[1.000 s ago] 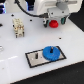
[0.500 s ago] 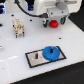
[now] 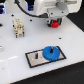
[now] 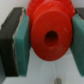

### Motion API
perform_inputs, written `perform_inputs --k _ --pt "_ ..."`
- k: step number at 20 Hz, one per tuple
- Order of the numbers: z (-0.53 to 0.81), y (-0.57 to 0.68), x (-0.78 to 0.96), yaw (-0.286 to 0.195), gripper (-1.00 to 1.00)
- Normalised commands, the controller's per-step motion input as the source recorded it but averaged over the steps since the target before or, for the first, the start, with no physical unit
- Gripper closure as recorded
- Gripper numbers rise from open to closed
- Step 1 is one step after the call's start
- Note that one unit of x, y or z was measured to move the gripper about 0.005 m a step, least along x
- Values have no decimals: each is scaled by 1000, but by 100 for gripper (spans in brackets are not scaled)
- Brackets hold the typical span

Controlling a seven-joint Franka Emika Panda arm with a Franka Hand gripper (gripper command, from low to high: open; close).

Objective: Insert the blue gear onto the right peg, followed by the red gear

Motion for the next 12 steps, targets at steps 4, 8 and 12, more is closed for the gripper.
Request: perform_inputs --k 4,8,12 --pt "623 -5 223 0 100" --pt "668 -82 372 0 100" --pt "600 -107 527 0 100"
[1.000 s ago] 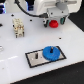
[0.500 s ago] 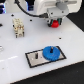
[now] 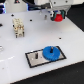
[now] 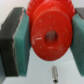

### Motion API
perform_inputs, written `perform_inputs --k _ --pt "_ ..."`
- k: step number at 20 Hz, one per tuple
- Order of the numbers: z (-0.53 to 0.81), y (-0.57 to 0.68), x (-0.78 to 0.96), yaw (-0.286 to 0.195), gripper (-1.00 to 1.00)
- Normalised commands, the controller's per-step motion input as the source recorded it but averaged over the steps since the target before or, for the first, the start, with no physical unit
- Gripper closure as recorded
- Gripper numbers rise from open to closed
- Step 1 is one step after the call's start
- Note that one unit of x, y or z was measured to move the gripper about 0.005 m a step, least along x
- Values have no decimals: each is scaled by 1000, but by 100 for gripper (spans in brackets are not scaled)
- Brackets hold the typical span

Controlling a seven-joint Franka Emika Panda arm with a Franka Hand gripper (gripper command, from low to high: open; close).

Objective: Insert the blue gear onto the right peg, followed by the red gear

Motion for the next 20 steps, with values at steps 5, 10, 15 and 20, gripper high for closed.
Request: perform_inputs --k 5,10,15,20 --pt "544 -214 617 0 100" --pt "514 -164 692 0 100" --pt "466 -65 776 0 100" --pt "412 -51 787 0 100"
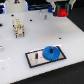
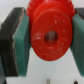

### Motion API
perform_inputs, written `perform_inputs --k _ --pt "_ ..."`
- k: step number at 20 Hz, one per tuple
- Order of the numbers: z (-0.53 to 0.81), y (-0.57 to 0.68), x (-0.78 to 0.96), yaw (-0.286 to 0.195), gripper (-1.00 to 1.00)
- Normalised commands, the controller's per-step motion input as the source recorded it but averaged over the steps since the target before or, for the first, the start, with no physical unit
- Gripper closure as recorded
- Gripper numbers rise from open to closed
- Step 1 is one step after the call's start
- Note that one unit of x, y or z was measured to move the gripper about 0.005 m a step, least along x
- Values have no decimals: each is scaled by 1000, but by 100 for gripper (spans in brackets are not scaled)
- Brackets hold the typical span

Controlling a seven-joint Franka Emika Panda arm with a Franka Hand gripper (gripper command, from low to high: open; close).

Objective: Insert the blue gear onto the right peg, followed by the red gear

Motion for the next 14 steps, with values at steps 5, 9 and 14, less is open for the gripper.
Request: perform_inputs --k 5,9,14 --pt "369 -66 799 0 100" --pt "331 -87 805 0 100" --pt "279 -114 794 0 100"
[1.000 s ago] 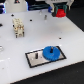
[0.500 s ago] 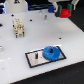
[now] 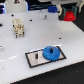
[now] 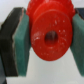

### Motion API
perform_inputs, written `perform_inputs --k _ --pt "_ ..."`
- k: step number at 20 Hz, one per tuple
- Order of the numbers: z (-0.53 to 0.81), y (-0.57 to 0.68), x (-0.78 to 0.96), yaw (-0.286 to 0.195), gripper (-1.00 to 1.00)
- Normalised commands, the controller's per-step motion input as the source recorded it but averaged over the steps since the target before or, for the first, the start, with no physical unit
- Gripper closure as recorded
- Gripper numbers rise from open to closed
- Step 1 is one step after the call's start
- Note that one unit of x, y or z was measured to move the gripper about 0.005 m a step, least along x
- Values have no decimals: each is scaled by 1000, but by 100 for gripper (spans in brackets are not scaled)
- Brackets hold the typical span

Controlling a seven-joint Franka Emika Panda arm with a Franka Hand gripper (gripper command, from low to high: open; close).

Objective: Insert the blue gear onto the right peg, followed by the red gear

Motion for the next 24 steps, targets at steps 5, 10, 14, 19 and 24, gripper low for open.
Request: perform_inputs --k 5,10,14,19,24 --pt "219 -158 786 0 100" --pt "138 -202 746 0 100" --pt "74 -260 666 0 100" --pt "11 -275 588 0 100" --pt "1 -274 375 0 100"
